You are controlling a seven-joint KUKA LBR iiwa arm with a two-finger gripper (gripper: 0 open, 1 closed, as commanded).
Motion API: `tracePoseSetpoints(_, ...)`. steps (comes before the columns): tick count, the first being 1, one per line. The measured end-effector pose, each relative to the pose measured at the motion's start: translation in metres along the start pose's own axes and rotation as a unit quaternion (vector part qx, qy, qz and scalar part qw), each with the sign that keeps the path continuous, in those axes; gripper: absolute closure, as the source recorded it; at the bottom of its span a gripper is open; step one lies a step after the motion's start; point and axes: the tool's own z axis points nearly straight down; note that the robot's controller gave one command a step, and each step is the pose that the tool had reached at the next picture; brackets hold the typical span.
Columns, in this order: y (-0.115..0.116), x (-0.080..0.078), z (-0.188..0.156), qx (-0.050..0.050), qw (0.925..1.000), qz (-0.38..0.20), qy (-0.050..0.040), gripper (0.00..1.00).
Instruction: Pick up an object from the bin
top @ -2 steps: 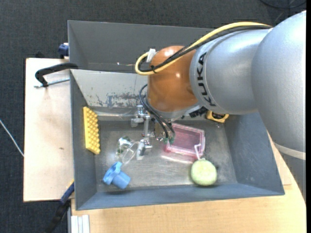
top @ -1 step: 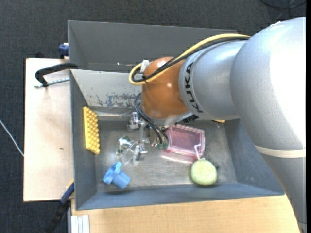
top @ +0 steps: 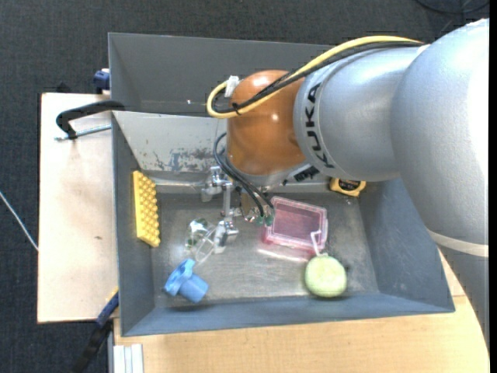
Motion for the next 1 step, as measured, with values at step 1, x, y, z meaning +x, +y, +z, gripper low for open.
tracePoseSetpoints(1, 0.0022, 0.0056, 0.0177, 0.000, 1.0000, 0.000, -0.0002, 0.00)
